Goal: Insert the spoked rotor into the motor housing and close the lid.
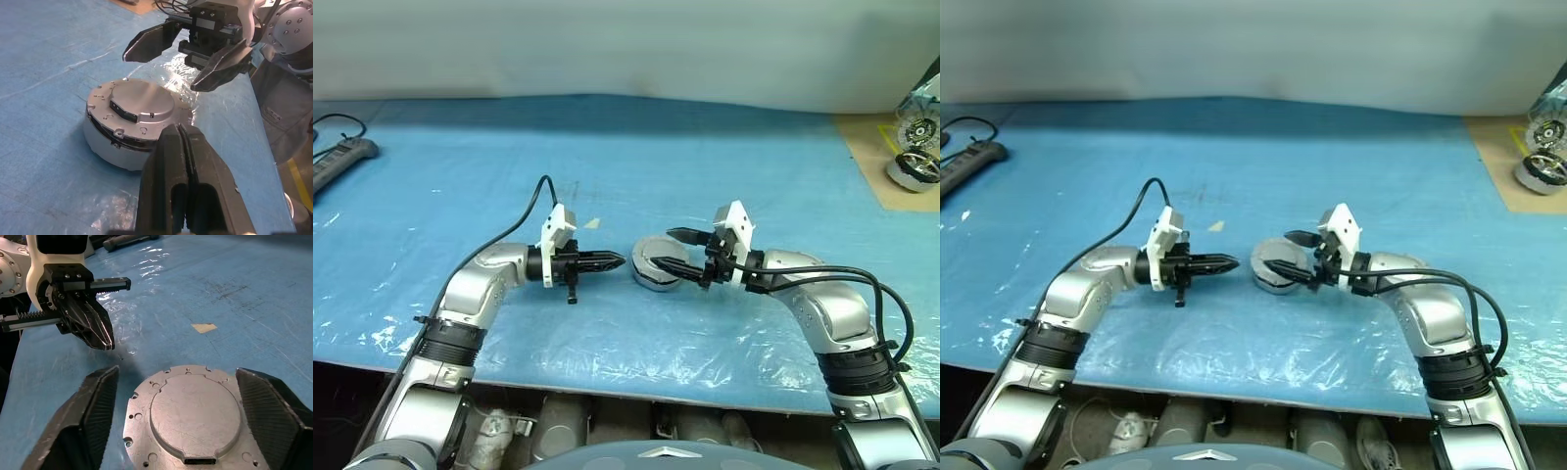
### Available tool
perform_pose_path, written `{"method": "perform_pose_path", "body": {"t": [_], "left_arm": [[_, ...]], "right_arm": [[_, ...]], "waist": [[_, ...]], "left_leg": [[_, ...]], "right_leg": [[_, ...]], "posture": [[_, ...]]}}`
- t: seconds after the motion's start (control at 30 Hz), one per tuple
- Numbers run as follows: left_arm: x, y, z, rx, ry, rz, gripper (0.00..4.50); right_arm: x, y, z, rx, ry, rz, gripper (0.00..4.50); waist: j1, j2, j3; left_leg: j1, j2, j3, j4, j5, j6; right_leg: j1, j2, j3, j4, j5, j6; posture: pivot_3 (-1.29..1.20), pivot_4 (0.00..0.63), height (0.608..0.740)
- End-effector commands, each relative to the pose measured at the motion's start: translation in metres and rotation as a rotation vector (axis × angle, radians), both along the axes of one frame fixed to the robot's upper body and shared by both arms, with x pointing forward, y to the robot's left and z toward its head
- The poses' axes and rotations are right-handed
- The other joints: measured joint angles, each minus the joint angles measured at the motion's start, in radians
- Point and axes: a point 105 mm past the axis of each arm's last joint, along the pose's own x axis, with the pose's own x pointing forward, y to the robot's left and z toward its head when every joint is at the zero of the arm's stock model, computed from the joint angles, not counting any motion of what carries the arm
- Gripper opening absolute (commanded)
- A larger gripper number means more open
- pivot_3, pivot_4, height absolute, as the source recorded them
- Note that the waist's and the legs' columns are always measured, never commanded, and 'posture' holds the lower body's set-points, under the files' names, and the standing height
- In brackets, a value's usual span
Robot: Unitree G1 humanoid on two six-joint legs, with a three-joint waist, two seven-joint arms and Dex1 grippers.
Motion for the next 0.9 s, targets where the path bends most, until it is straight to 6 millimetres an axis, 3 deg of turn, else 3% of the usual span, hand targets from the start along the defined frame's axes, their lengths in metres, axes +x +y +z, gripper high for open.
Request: {"method": "perform_pose_path", "body": {"t": [0.03, 0.33, 0.43, 0.53, 0.63, 0.9], "left_arm": [[0.000, 0.000, 0.018, -0.015, -0.049, -0.002, 0.00], [-0.001, 0.005, 0.015, 0.027, -0.054, 0.014, 0.00], [0.000, 0.005, 0.017, 0.021, -0.054, 0.023, 0.00], [0.000, 0.004, 0.015, 0.023, -0.053, 0.024, 0.00], [-0.001, 0.003, 0.014, 0.020, -0.050, 0.023, 0.00], [0.001, 0.005, 0.008, 0.024, -0.049, 0.025, 0.00]], "right_arm": [[0.008, 0.003, -0.001, -0.049, -0.040, -0.026, 4.47], [0.016, -0.005, -0.034, -0.209, -0.092, -0.039, 4.47], [0.013, -0.004, -0.033, -0.181, -0.082, -0.030, 4.47], [0.009, -0.004, -0.034, -0.193, -0.096, 0.000, 3.88], [0.005, -0.003, -0.037, -0.211, -0.078, 0.024, 2.97], [0.010, -0.002, -0.036, -0.206, -0.060, -0.011, 2.96]], "waist": [[0.000, 0.000, 0.000], [0.000, 0.000, 0.000], [0.000, 0.000, 0.000], [0.000, 0.000, 0.000], [0.000, 0.000, 0.000], [0.001, 0.000, 0.000]], "left_leg": [[0.000, 0.000, 0.000, 0.000, 0.000, 0.000], [0.000, 0.000, 0.000, -0.001, 0.000, -0.001], [0.001, 0.000, 0.000, 0.000, 0.000, -0.001], [0.001, 0.000, 0.000, 0.000, 0.000, -0.001], [0.001, 0.000, 0.000, 0.000, 0.000, -0.001], [0.001, 0.000, 0.000, 0.000, 0.000, -0.001]], "right_leg": [[0.000, 0.000, 0.000, 0.000, 0.000, 0.000], [0.000, 0.000, 0.000, -0.001, 0.000, 0.000], [0.001, 0.000, 0.000, 0.000, 0.000, 0.000], [0.001, 0.000, 0.000, 0.000, 0.000, 0.000], [0.001, 0.000, 0.000, 0.000, 0.000, 0.000], [0.001, 0.000, 0.000, -0.001, 0.000, 0.000]], "posture": [[0.00, 0.150, 0.740], [0.00, 0.150, 0.740], [0.00, 0.150, 0.740], [0.00, 0.150, 0.740], [0.00, 0.150, 0.740], [0.00, 0.150, 0.740]]}}
